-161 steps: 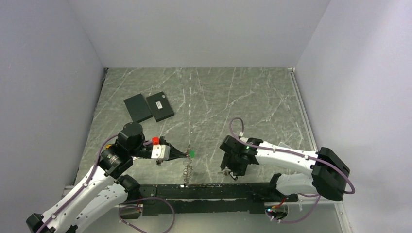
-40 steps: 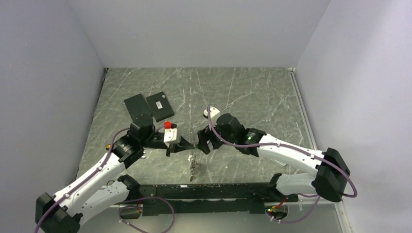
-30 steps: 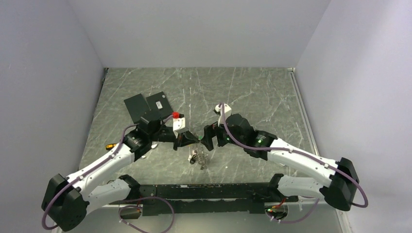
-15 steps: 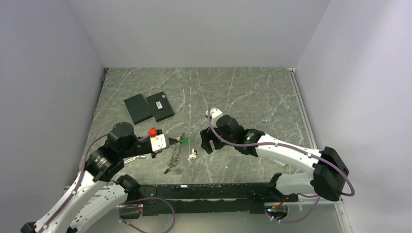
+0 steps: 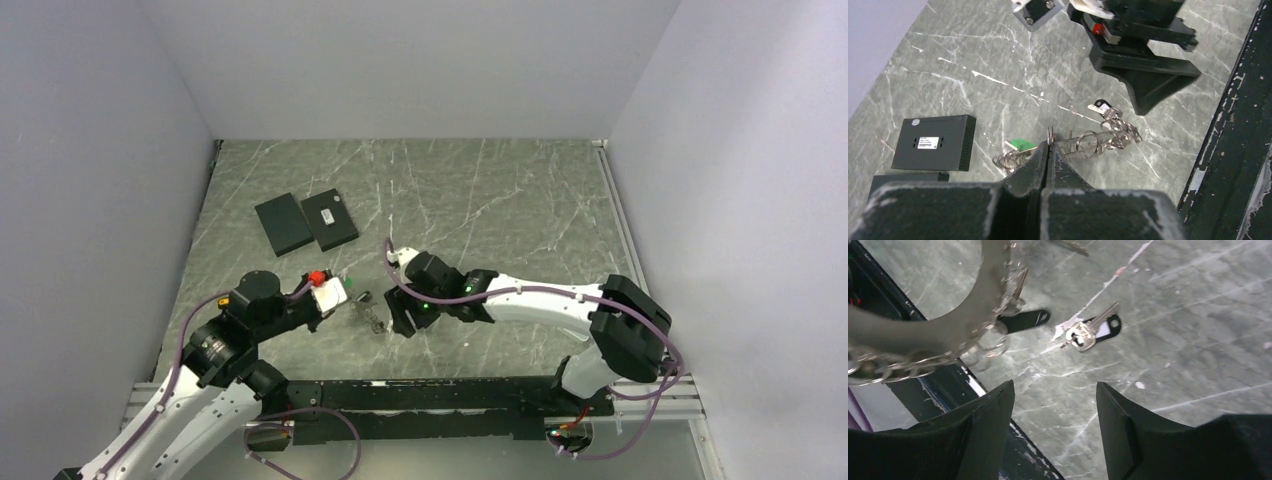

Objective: Put the keys on the keyring

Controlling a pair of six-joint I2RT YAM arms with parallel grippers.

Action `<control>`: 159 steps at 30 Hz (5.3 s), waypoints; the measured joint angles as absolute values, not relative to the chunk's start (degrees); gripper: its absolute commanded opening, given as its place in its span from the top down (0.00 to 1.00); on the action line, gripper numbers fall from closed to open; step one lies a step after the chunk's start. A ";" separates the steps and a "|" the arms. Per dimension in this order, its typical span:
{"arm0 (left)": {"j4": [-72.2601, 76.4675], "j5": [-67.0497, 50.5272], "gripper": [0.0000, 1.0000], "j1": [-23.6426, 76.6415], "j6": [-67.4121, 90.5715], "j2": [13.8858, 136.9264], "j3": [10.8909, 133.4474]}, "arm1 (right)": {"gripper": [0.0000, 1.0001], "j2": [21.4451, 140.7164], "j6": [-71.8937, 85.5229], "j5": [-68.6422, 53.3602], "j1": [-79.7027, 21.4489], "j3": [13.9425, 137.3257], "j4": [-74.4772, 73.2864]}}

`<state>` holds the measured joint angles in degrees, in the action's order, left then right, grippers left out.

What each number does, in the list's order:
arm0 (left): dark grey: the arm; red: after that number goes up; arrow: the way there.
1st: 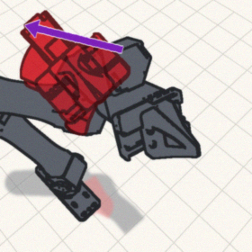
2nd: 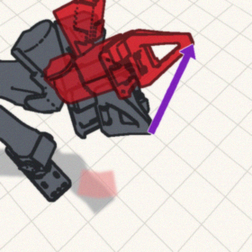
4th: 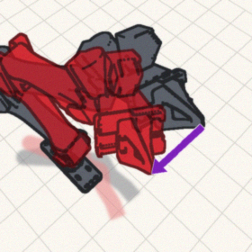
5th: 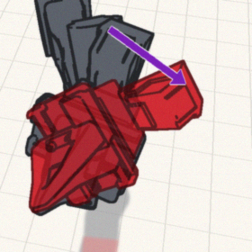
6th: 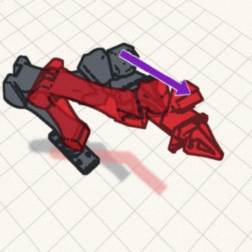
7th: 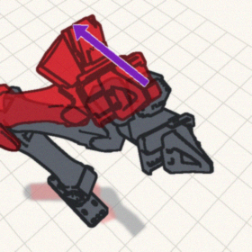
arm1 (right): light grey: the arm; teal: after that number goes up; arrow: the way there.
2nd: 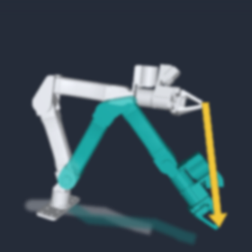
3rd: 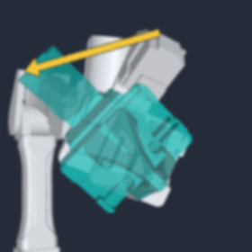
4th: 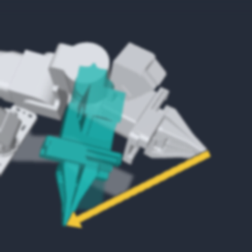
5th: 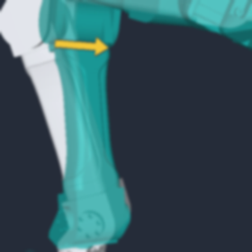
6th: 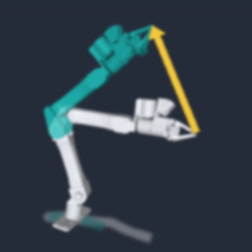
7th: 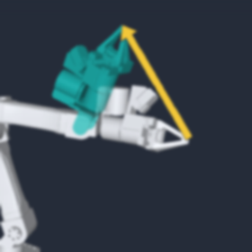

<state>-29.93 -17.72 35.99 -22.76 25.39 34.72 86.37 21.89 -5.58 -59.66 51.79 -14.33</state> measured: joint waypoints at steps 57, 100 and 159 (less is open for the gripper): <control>-27.31 -13.15 1.00 35.99 -20.18 12.01 31.14 | 0.58 95.48 -47.46 -25.89 -58.98 44.27 4.32; -27.07 -12.47 1.00 35.99 -20.01 12.01 31.09 | 1.00 90.21 -36.77 -19.09 -59.13 43.05 2.74; -34.15 -59.20 1.00 38.11 -64.73 48.01 38.09 | 1.00 55.81 -35.07 -34.39 -63.09 37.65 -5.80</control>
<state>-34.15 -59.20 38.11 -64.73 48.01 38.09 55.81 -35.07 -34.39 -63.09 37.65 -5.80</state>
